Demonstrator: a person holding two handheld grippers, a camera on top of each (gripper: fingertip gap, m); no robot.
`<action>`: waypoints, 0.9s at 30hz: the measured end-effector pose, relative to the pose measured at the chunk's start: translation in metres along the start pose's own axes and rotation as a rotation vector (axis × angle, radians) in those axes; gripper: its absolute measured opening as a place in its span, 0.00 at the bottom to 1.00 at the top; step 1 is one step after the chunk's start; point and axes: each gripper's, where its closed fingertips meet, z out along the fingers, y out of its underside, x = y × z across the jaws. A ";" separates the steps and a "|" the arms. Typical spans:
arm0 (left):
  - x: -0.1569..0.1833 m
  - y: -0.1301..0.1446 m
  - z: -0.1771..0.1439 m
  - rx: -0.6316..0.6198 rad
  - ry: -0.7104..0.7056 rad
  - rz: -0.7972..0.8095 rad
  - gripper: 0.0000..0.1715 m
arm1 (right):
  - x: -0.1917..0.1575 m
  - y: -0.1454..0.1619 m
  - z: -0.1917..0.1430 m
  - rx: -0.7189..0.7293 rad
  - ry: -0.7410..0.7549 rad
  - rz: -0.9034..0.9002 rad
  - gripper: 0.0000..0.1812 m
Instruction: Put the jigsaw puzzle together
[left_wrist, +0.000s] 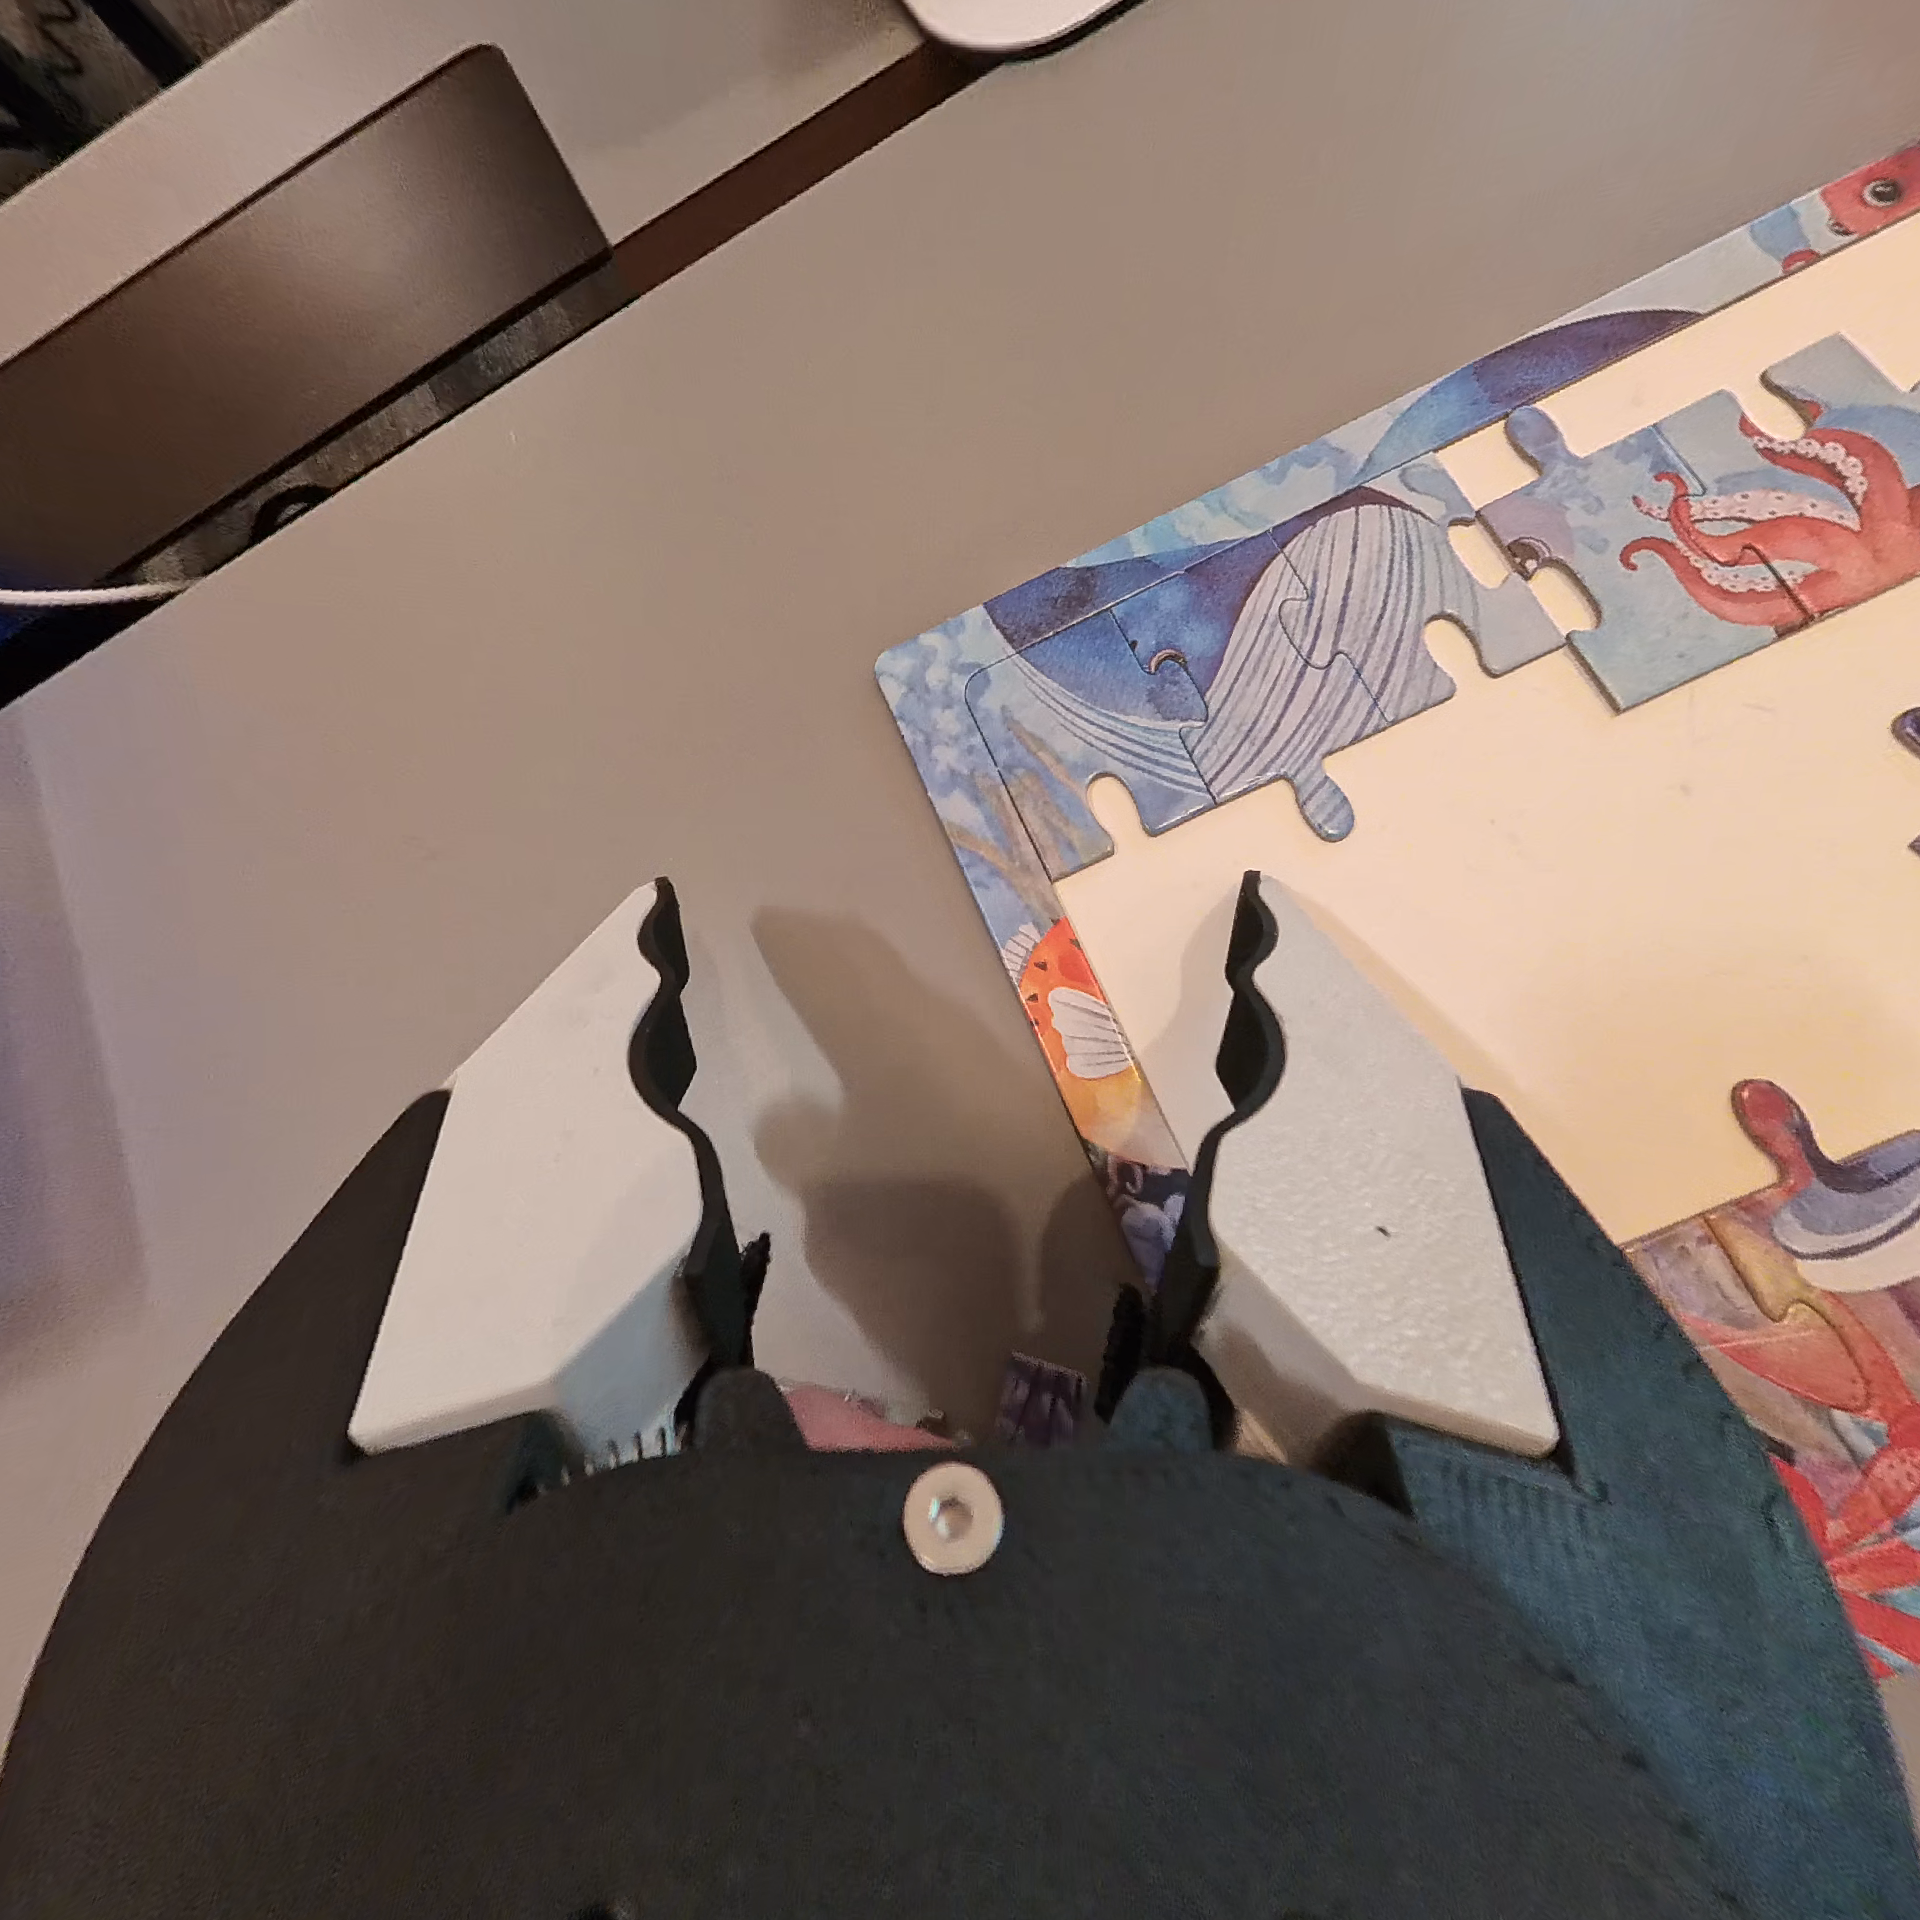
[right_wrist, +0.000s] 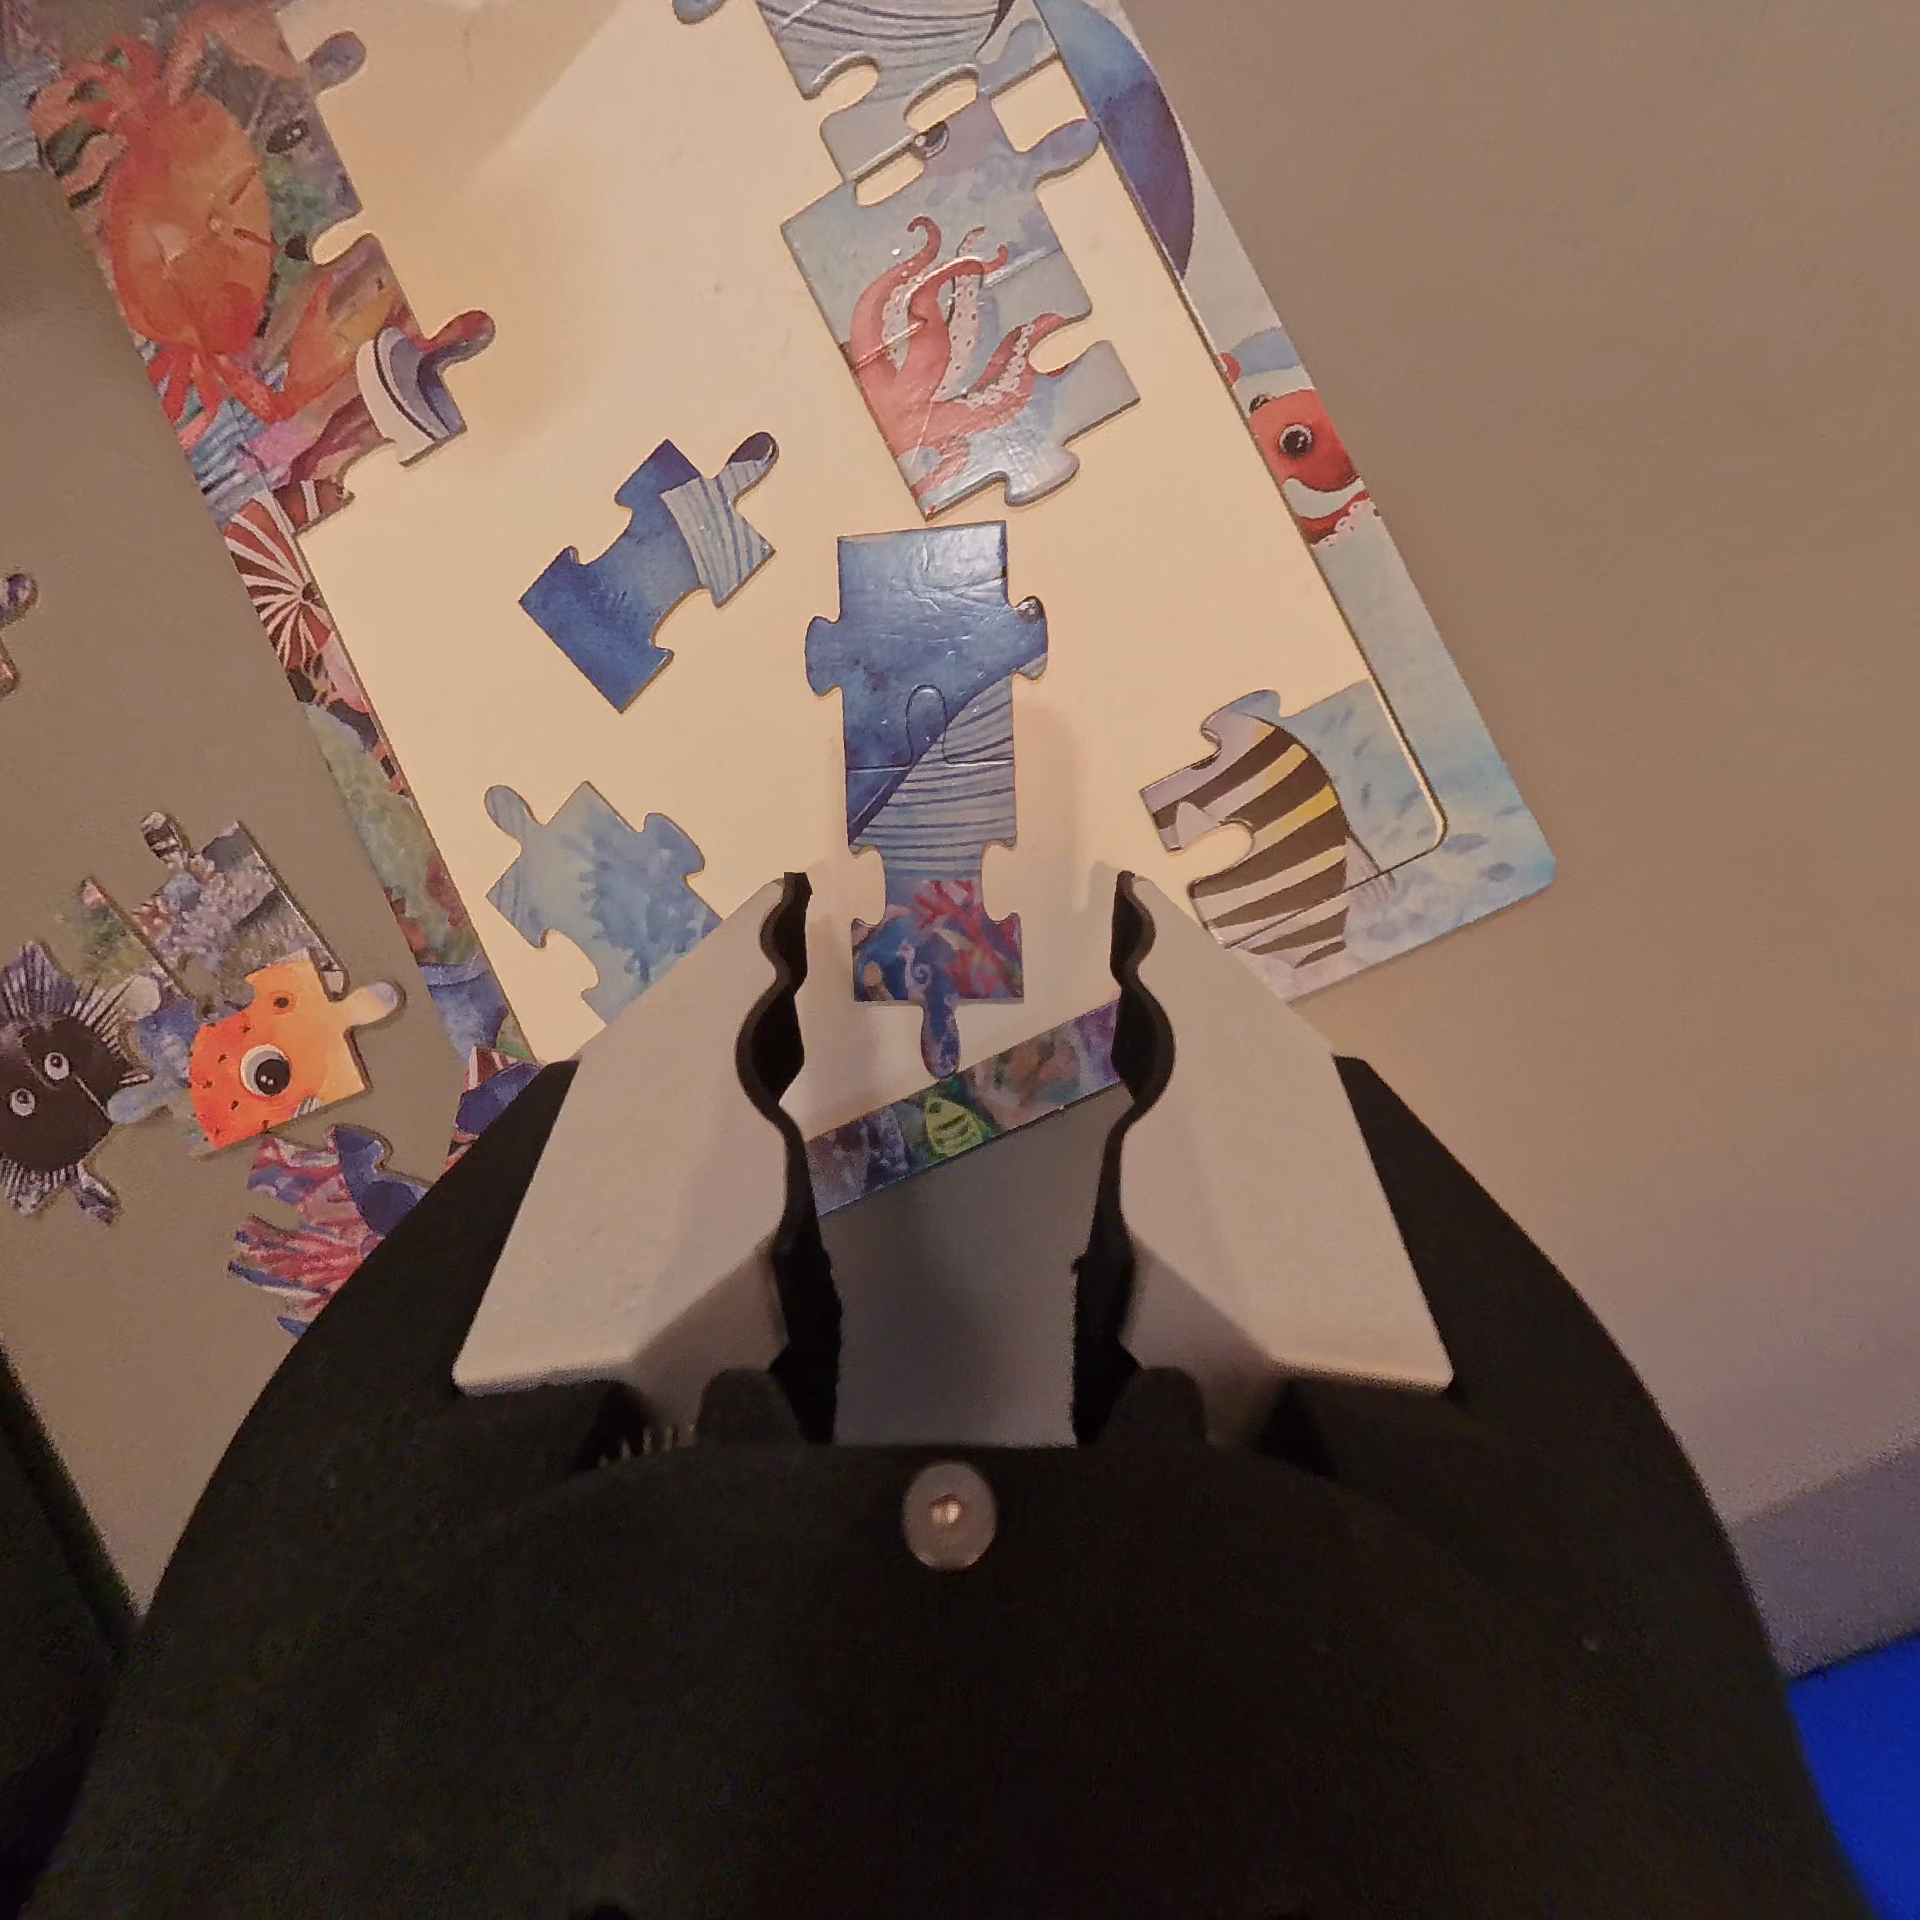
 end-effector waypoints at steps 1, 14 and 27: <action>-0.001 0.002 -0.002 -0.007 0.001 0.004 0.59 | -0.002 0.000 0.003 -0.012 -0.002 -0.009 0.32; 0.024 0.022 -0.019 -0.106 0.212 0.034 0.43 | 0.000 -0.016 0.016 0.011 0.056 -0.079 0.17; 0.033 0.008 -0.035 -0.033 0.264 0.061 0.43 | -0.004 -0.020 0.021 0.018 0.048 -0.075 0.19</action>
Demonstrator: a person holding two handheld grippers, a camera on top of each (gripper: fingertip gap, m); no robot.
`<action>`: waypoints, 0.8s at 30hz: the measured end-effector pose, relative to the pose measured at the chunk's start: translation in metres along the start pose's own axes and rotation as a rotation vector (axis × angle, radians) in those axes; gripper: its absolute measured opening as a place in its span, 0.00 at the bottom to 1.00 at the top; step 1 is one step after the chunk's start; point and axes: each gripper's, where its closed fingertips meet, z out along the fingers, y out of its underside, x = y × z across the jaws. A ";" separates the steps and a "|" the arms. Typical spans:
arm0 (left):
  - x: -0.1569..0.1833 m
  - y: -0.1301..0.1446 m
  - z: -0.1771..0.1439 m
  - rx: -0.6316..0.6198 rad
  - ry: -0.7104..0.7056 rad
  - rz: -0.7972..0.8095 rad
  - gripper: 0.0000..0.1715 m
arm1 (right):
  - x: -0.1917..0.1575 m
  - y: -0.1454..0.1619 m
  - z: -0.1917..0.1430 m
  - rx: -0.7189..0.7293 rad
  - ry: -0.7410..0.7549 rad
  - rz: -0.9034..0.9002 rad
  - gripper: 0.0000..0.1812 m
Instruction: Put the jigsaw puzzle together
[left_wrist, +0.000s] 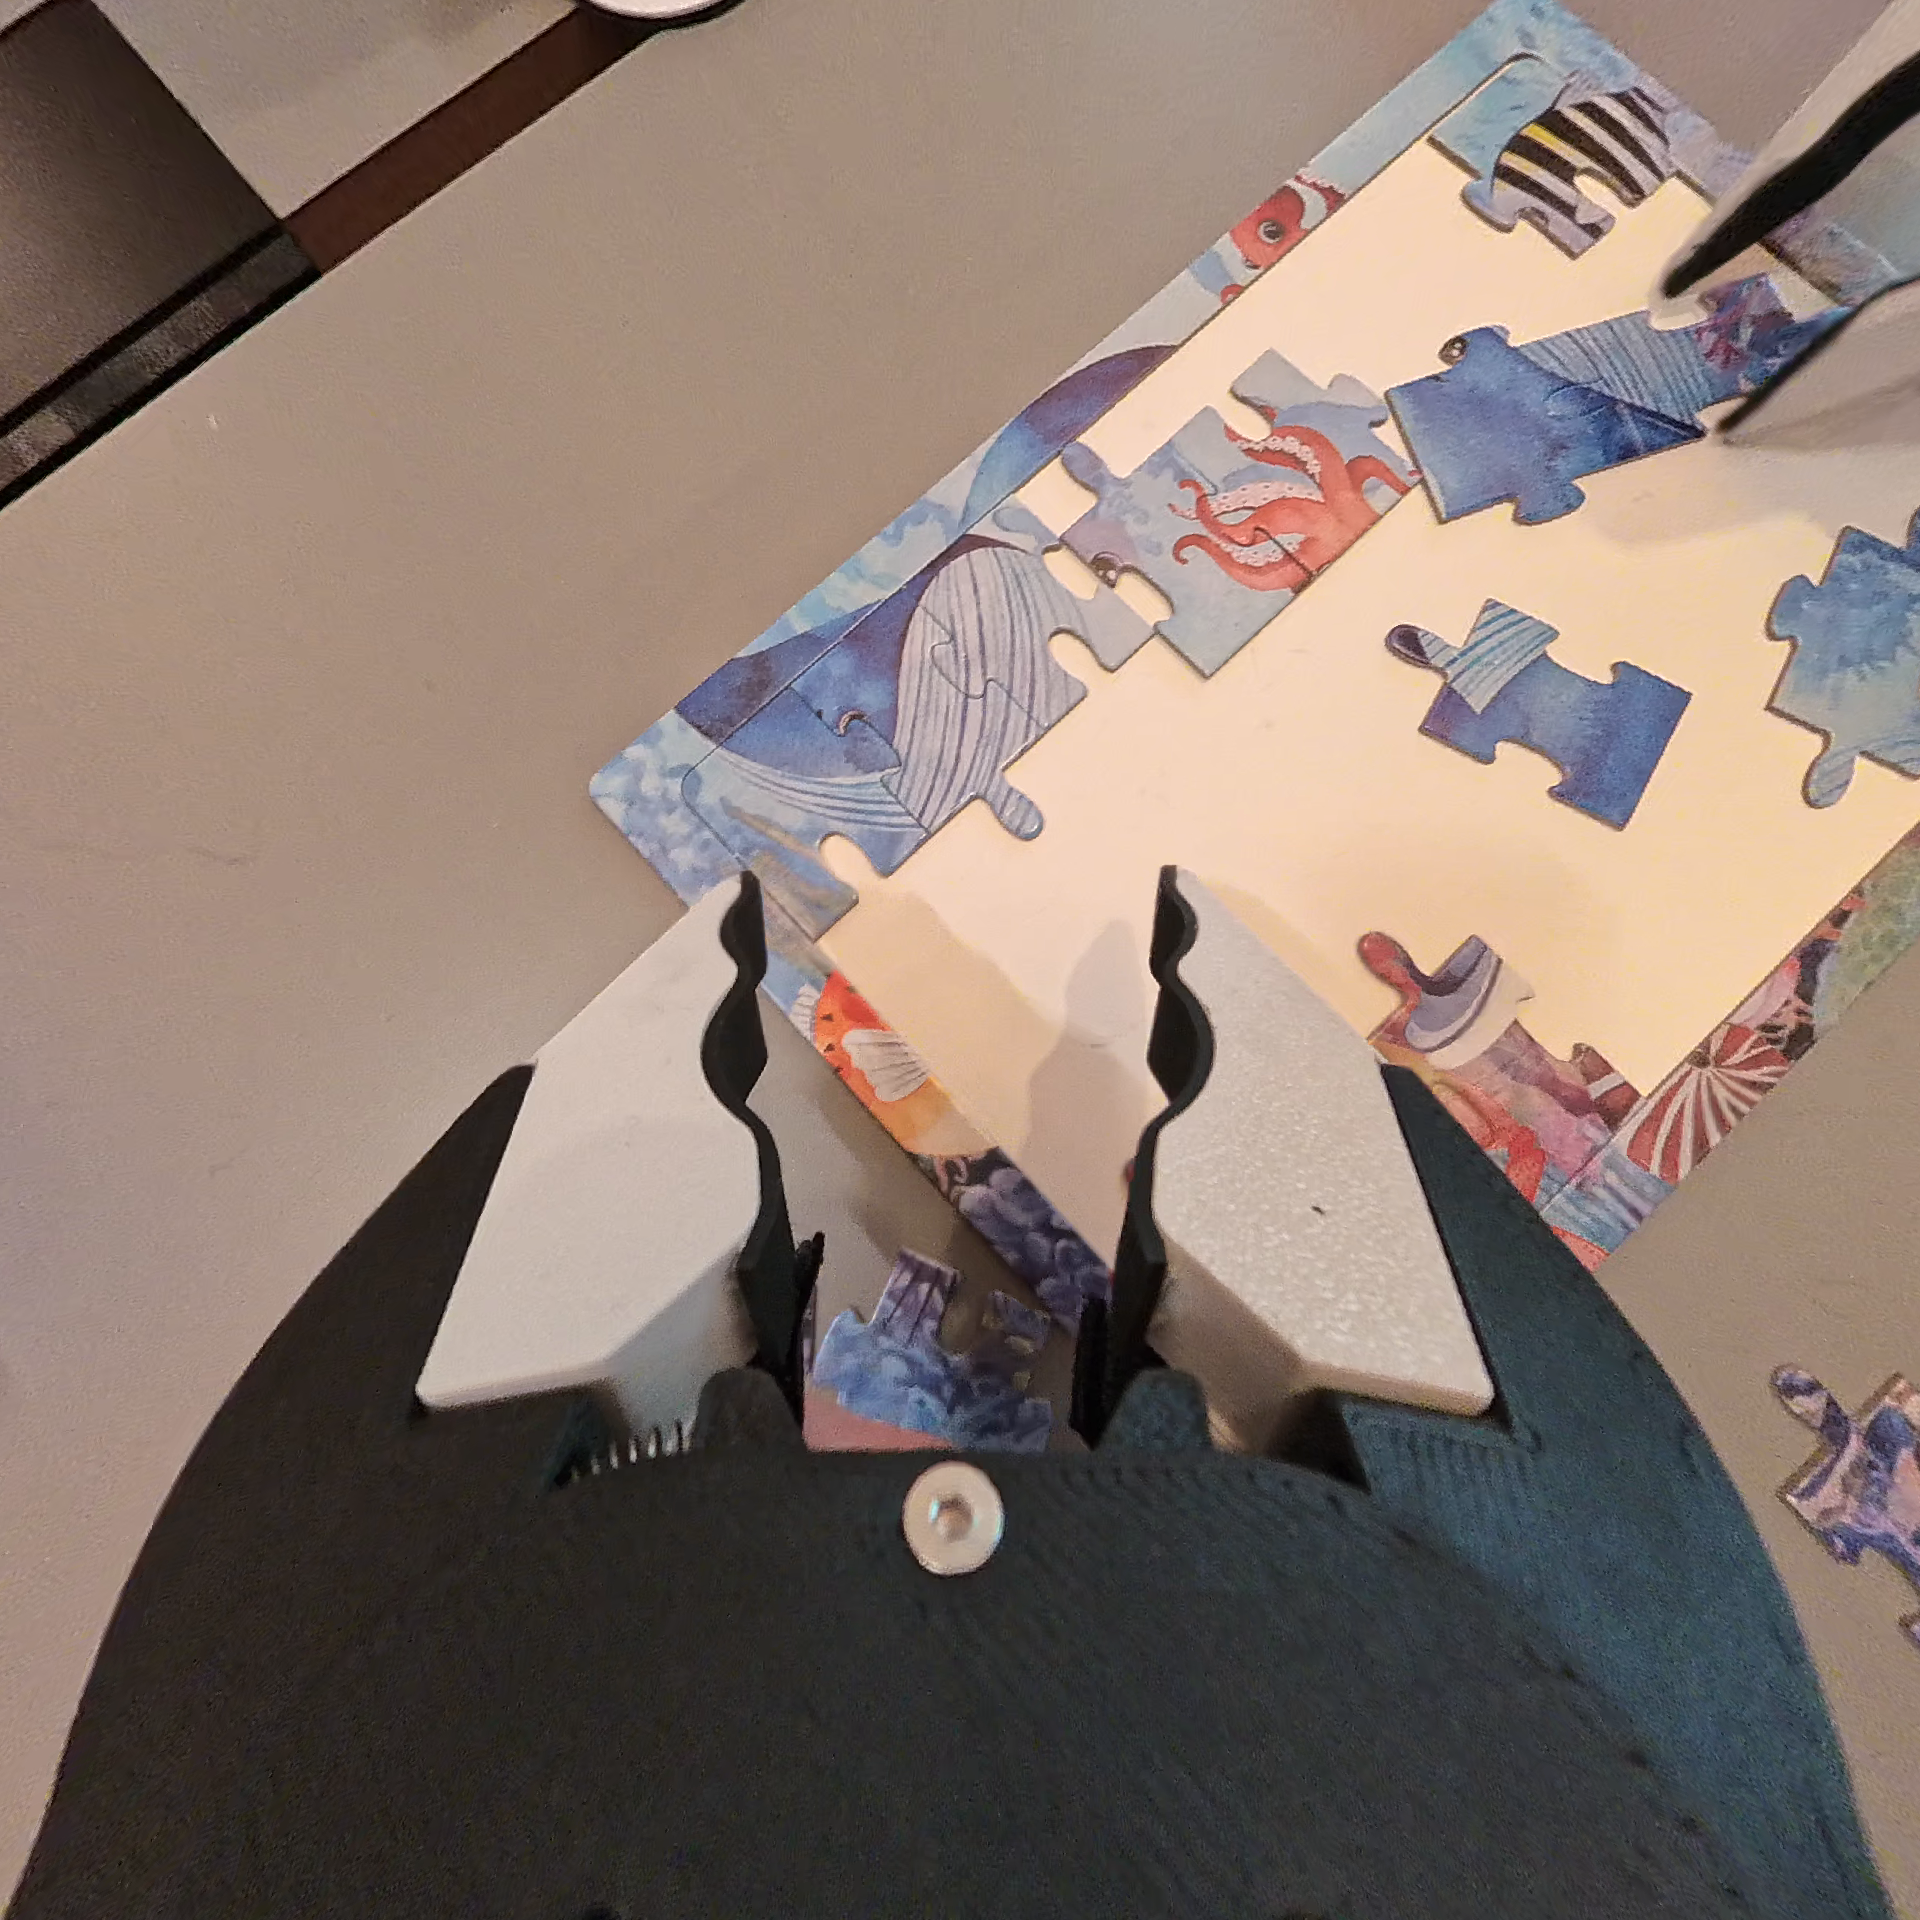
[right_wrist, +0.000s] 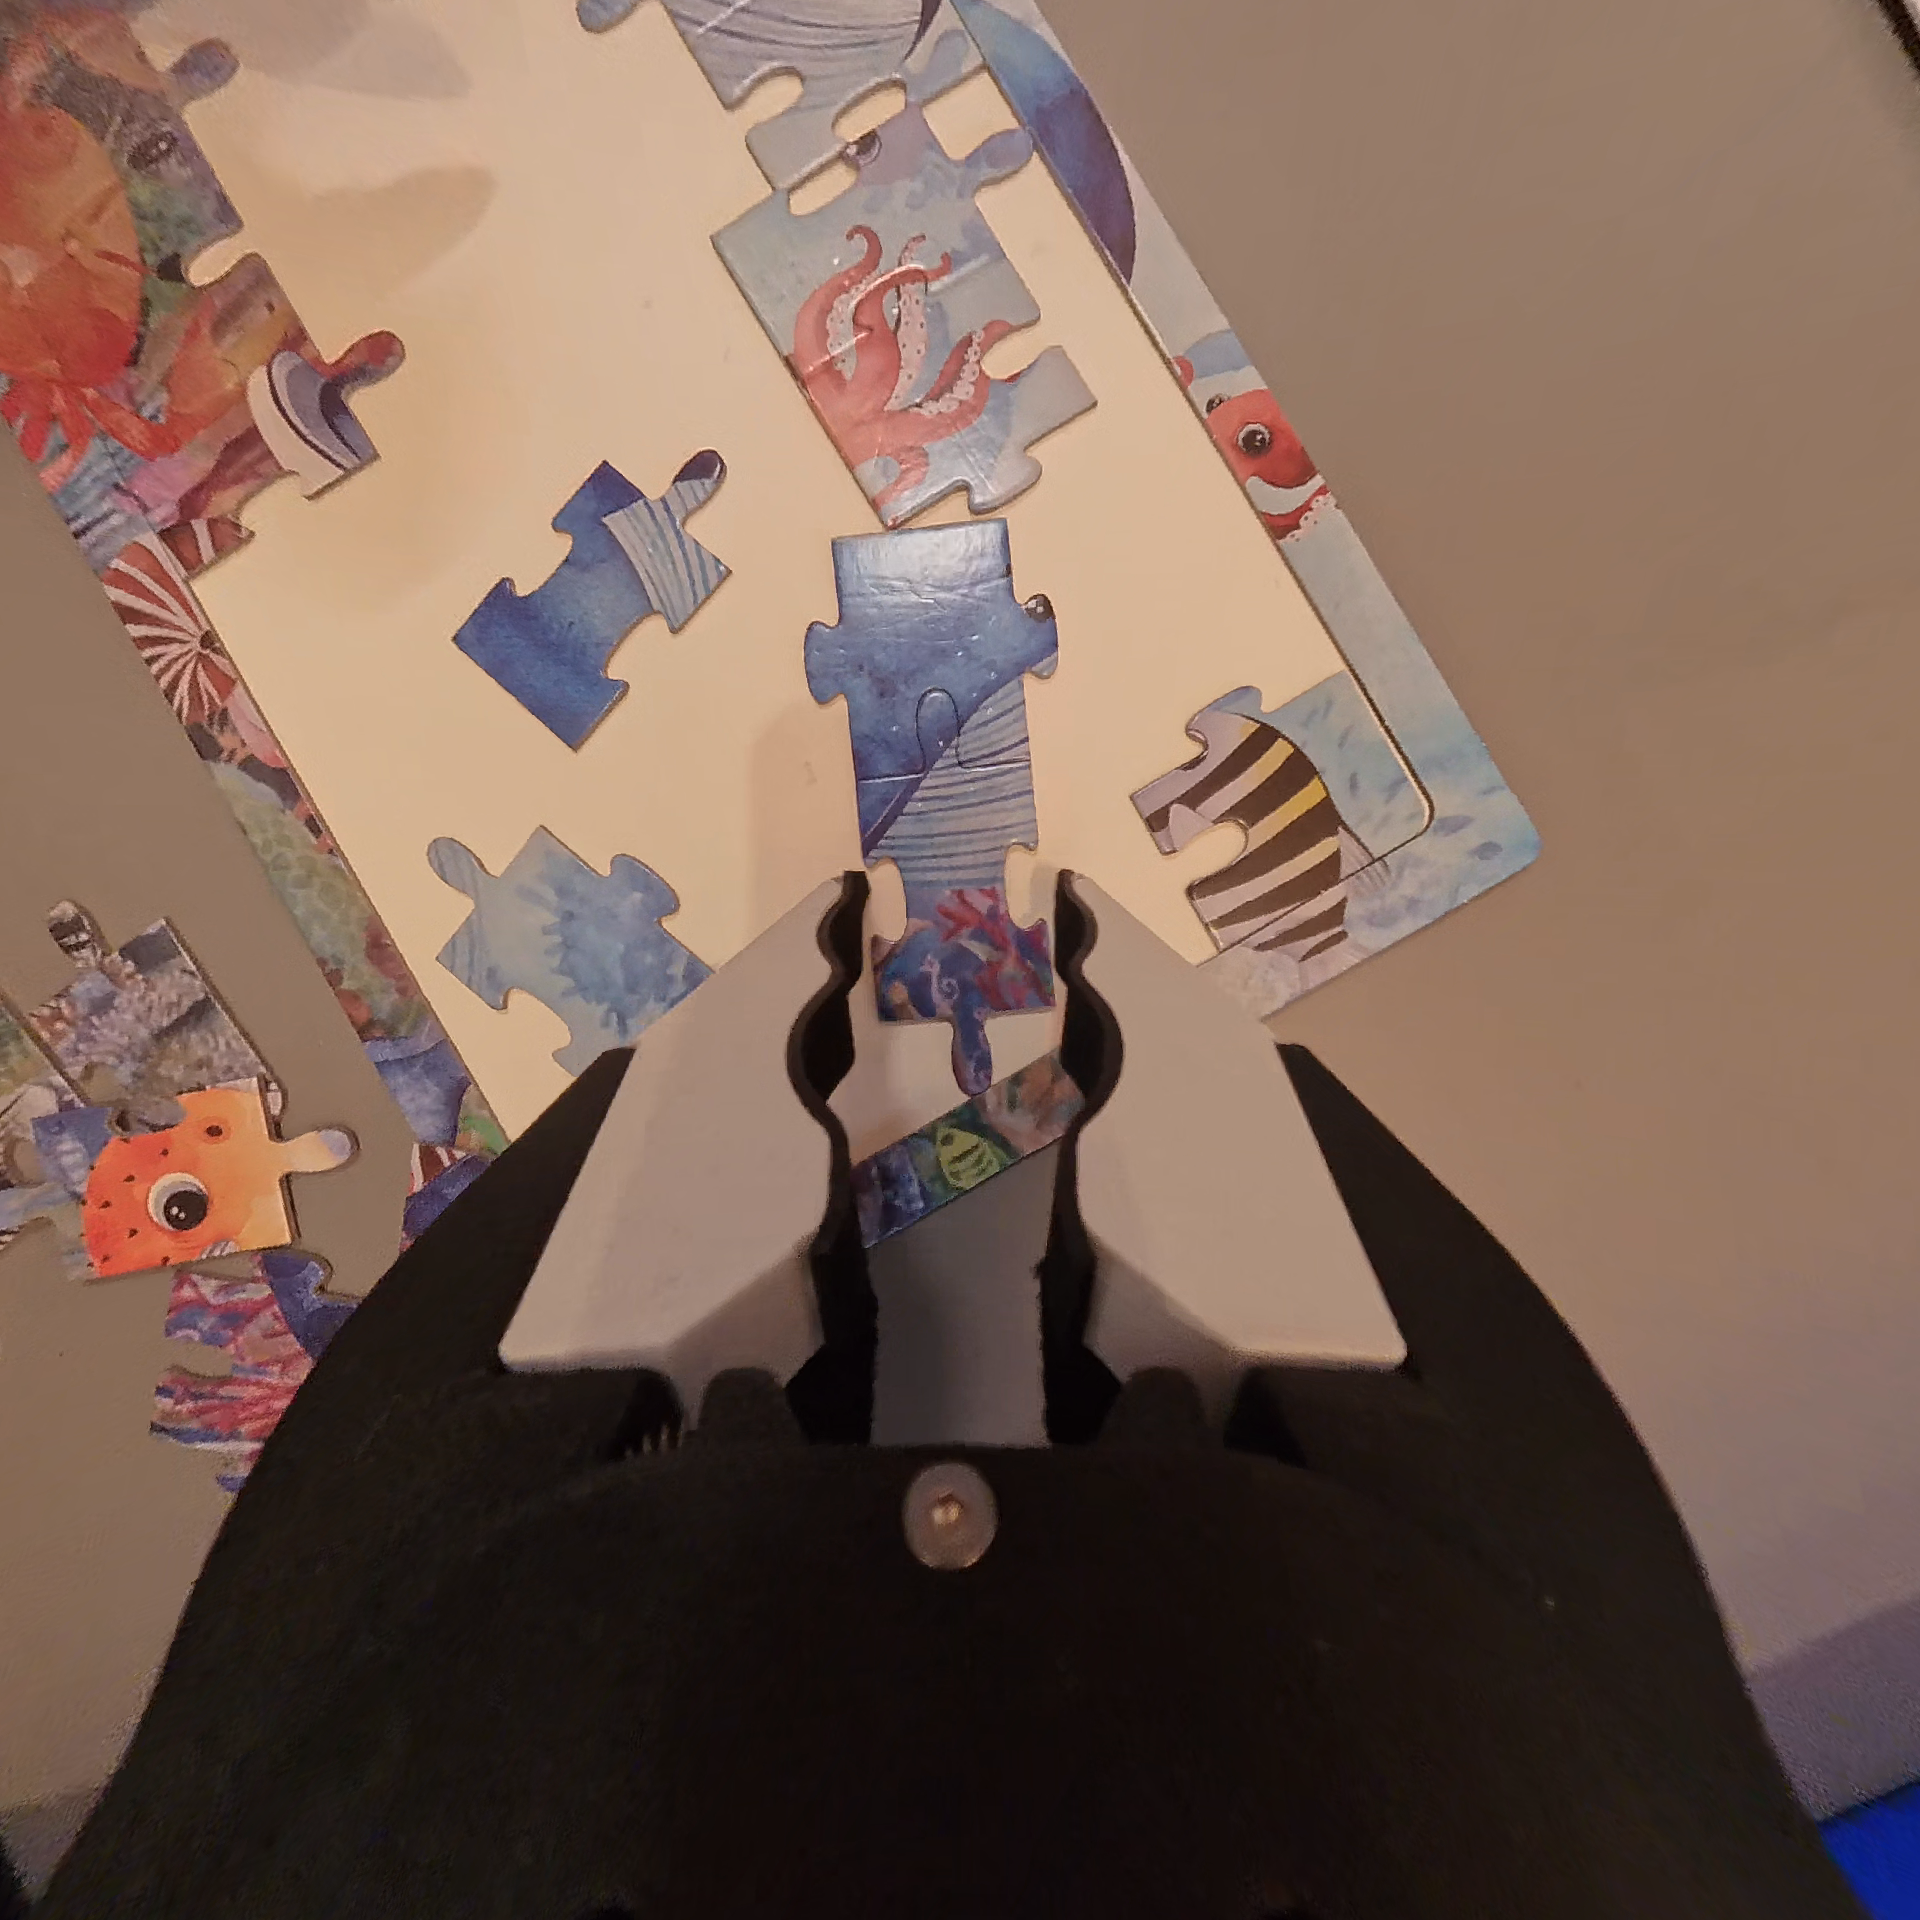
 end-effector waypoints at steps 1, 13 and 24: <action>0.002 0.000 0.001 -0.003 -0.002 0.010 0.42 | 0.002 0.000 0.001 -0.001 0.005 0.008 0.16; -0.007 -0.008 -0.006 0.045 -0.050 0.043 0.39 | -0.006 -0.007 -0.006 0.035 -0.039 0.006 0.09; -0.010 0.041 -0.020 -0.146 -0.016 0.138 0.55 | -0.023 -0.025 -0.026 0.110 -0.092 -0.003 0.09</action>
